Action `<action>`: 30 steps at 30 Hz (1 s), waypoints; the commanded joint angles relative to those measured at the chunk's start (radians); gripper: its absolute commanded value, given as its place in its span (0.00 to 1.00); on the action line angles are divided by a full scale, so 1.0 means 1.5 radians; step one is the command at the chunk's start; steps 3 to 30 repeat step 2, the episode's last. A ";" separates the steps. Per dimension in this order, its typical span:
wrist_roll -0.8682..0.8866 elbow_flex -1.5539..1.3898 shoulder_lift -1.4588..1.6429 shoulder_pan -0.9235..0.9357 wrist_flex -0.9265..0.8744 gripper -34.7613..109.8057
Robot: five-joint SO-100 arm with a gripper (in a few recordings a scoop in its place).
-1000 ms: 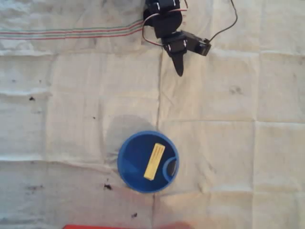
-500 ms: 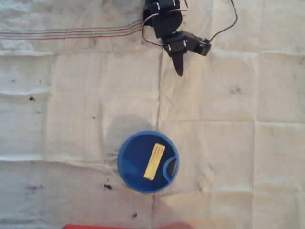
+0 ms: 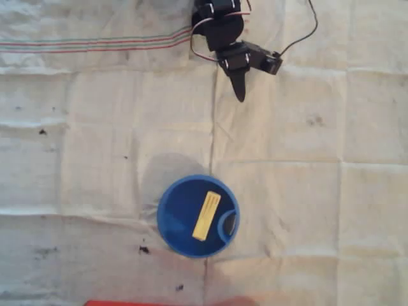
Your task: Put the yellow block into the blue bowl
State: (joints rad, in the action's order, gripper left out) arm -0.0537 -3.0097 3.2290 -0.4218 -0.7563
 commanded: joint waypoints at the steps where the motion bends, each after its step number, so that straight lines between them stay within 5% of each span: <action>1: 0.001 -0.119 0.072 -0.003 0.014 0.24; 30: 0.001 -0.119 0.072 -0.003 0.014 0.24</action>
